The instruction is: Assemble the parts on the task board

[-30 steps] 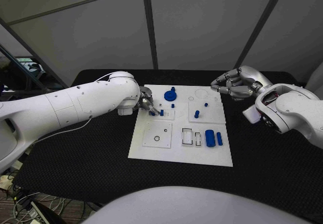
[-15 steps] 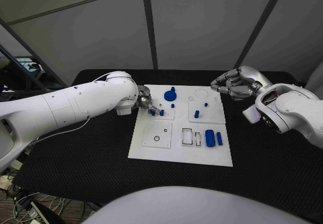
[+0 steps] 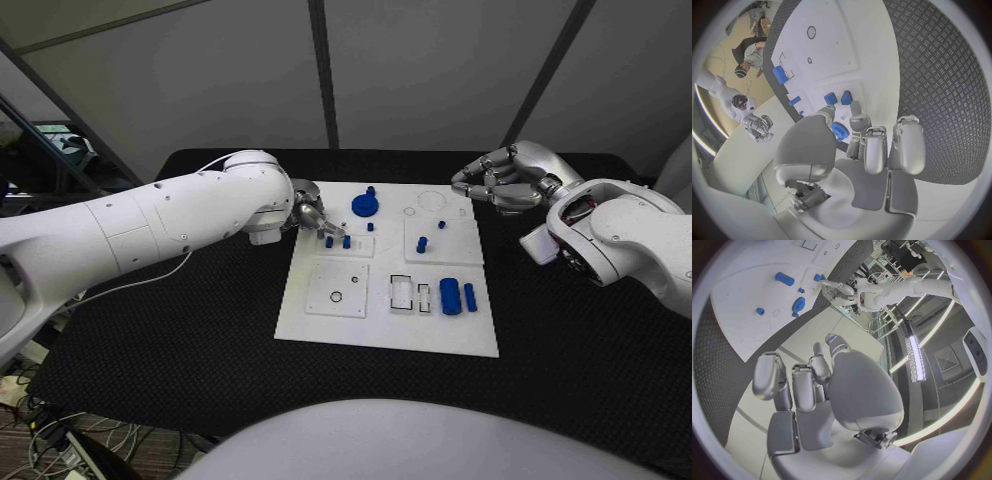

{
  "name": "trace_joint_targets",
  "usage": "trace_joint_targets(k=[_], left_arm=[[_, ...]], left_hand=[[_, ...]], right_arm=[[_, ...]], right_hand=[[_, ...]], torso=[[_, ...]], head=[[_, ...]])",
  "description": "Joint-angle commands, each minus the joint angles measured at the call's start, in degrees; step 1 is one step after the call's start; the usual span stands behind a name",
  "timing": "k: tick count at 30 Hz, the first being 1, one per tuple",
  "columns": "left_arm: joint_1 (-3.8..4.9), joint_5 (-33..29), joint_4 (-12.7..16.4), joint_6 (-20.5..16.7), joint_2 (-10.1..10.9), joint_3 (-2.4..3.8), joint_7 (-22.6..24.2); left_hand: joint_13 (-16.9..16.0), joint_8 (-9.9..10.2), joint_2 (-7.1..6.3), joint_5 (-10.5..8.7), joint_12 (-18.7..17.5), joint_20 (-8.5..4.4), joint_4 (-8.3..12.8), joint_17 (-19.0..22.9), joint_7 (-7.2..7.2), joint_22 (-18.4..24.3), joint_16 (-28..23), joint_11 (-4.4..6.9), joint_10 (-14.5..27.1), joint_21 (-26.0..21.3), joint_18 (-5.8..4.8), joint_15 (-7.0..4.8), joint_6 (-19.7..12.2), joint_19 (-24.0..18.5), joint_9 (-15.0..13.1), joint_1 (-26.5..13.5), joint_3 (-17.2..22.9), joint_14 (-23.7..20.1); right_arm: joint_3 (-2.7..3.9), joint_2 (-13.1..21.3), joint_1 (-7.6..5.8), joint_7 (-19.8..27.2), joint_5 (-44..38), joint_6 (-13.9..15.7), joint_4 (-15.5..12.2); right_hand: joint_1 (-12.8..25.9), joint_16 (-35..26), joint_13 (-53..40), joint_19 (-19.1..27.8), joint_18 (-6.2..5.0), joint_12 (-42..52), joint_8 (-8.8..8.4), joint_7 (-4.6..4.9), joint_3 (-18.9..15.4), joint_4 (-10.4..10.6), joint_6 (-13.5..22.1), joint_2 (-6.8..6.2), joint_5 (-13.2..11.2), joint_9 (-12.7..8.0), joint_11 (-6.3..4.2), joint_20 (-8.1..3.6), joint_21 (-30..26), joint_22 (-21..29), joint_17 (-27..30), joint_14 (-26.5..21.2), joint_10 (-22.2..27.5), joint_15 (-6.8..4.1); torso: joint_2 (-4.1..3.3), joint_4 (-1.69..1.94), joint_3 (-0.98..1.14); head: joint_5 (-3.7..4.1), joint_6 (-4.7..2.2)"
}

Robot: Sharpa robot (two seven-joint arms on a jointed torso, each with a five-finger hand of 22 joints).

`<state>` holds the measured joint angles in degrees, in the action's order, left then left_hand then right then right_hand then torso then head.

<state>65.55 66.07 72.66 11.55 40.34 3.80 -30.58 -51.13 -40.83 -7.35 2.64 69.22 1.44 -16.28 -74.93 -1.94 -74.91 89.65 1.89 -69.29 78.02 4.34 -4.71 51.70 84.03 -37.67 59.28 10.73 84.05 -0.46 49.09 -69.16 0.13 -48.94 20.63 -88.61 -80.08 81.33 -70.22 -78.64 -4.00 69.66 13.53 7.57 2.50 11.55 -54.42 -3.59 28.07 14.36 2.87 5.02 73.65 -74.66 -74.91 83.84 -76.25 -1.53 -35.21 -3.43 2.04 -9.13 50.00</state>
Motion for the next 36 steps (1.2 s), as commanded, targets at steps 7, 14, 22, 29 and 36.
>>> trace_joint_targets(k=[7, 14, 22, 29, 36], left_arm=[[0.32, -0.52, 0.4, -1.81, 0.56, 1.08, 0.46], [0.39, -0.56, 0.54, -2.08, 0.77, 1.3, 0.53], [0.76, -6.7, 0.55, -9.62, 0.68, 1.73, 9.82], [0.91, -7.13, 0.74, -20.98, -0.67, 0.82, 27.88], [0.82, 2.69, -0.54, -23.83, -3.05, -0.85, 34.18]], left_hand=[[0.21, 0.26, 0.79, 0.07, -0.39, -0.41, -0.05, -15.07, -0.1, -8.15, 0.35, -0.16, 0.43, -0.37, -1.67, -0.31, 0.16, 2.28, -0.09, 0.23, -0.65, 5.95], [0.42, 0.31, 1.09, 0.08, -0.53, -0.39, -0.03, -15.07, -0.14, -8.01, 0.35, -0.19, 0.62, -0.64, -1.62, -0.28, 0.08, 2.2, -0.11, 0.49, -0.97, 5.95], [14.73, 4.31, 3.73, 0.45, -11.17, 1.18, 3.2, -3.71, -3.36, 2.79, -9.12, -3.1, 14.31, -20.4, 1.86, 1.98, -6.81, -5.16, 1.69, 8.86, 0.28, -0.03], [26.08, 13.7, 1.03, 0.44, -27.21, 5.47, 9.67, 28.23, -8.22, 23.01, -43.18, -7.98, 25.11, -54.45, 5.46, 7.29, -13.13, -24.02, 10.91, 22.64, 7.78, -27.18], [35.65, 18.99, -1.99, 0.49, -36.5, 6.15, 11.25, 34.25, -7.52, 26.22, -44.03, -8.27, 22.89, -55.78, 6.24, 6.94, -9.03, -19.01, 19.13, 23.27, 8.17, -21.53]], right_arm=[[0.03, -0.1, -0.08, 0.28, 0.14, -0.17, 0.01], [0.03, -0.16, -0.08, 0.26, 0.14, -0.24, 0.08], [0.03, -0.29, -0.08, 0.27, 0.14, -0.25, 0.17], [0.03, -0.4, -0.08, 0.35, 0.14, -0.01, 0.38], [0.03, -0.56, -0.09, 0.46, 0.14, 0.04, 0.41]], right_hand=[[-0.04, 0.01, 0.05, -0.47, -0.44, 0.07, 0.22, 0.07, 0.13, 0.06, 0.36, 0.52, 0.05, 0.09, -0.14, -0.03, -0.11, 0.07, -4.63, 2.33, -0.26, 0.31], [-0.04, 0.01, 0.05, -0.47, -0.44, 0.07, 0.22, 0.07, 0.13, 0.06, 0.36, 0.52, 0.05, 0.09, -0.14, -0.03, -0.11, 0.07, -4.63, 2.33, -0.26, 0.31], [-0.04, 0.01, 0.05, -0.47, -0.44, 0.07, 0.22, 0.07, 0.13, 0.06, 0.36, 0.52, 0.05, 0.09, -0.14, -0.03, -0.11, 0.07, -4.63, 2.33, -0.26, 0.31], [-0.09, -0.58, 0.76, -0.09, -0.59, -0.67, 0.22, 0.06, 0.21, 0.08, 0.39, 0.57, 0.08, 0.13, -0.14, -0.04, -0.72, 0.62, -3.94, 2.07, 0.24, 0.32], [-0.13, -0.72, 0.91, -0.01, -0.63, -0.84, 0.23, 0.06, 0.26, 0.08, 0.41, 0.58, 0.09, 0.15, -0.14, -0.04, -0.86, 0.74, -3.79, 2.01, 0.37, 0.32]], torso=[[-0.02, -0.04, 0.04], [0.01, 0.02, 0.03], [-0.03, -0.07, 0.11], [-0.1, -0.02, 0.07], [-0.11, -0.09, 0.05]], head=[[-0.02, 0.0], [0.09, -0.04], [0.47, -0.54], [1.32, -1.41], [1.72, -1.87]])
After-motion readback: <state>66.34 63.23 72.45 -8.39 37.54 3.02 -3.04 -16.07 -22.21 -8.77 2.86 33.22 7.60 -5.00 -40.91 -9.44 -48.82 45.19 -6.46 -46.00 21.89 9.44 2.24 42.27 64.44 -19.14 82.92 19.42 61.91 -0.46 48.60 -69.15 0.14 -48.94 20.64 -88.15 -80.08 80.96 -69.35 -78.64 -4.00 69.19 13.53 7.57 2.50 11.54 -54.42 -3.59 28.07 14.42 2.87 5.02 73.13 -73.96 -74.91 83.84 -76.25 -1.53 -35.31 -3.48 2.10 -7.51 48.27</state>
